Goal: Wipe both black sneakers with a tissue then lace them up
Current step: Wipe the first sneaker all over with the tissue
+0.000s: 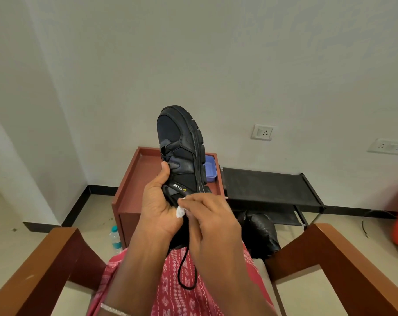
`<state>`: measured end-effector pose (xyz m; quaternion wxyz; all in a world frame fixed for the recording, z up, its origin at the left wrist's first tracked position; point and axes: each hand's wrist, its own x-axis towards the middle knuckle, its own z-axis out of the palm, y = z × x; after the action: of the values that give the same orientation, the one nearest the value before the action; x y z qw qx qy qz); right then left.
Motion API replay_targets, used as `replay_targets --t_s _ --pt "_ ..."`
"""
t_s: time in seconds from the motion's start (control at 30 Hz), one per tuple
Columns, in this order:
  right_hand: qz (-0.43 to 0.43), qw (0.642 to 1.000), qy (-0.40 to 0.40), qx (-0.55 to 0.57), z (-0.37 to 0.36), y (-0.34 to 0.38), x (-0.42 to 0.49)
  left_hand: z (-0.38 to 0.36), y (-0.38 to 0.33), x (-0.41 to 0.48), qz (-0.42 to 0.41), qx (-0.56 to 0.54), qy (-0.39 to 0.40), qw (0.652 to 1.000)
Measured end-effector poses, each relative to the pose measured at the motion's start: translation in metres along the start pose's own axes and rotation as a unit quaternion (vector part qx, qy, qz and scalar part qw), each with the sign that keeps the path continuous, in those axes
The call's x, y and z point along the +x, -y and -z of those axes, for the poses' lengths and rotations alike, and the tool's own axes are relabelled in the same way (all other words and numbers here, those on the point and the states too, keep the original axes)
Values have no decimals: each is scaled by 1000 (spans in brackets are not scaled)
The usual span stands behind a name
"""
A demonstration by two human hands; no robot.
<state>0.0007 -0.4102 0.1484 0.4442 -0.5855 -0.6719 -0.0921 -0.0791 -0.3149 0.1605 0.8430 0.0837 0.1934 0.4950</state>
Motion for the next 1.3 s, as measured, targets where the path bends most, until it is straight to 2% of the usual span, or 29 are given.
replay_targets --t_s 0.13,0.27,0.47,0.63,0.8,1.07,1.3 --pt "11 999 -29 -20 -14 -7 26 1 0 0 -20 -1 -7 1000" --pt "22 999 -38 -1 -22 -5 36 1 -1 -2 0 -2 -12 1000" --pt "39 999 -3 11 -6 -5 -8 3 -1 5 -2 -1 -23 1000" --pt "-12 999 -18 29 -2 -27 2 0 3 4 14 -31 -10 999" --pt "-32 994 -65 76 -11 -32 18 -1 2 0 35 -54 9 998" --pt "-29 996 -48 76 -7 -25 -20 6 -8 5 -65 -20 -32 997" --pt "-46 995 -82 21 -16 -42 25 -2 -1 -2 -4 -51 -5 999"
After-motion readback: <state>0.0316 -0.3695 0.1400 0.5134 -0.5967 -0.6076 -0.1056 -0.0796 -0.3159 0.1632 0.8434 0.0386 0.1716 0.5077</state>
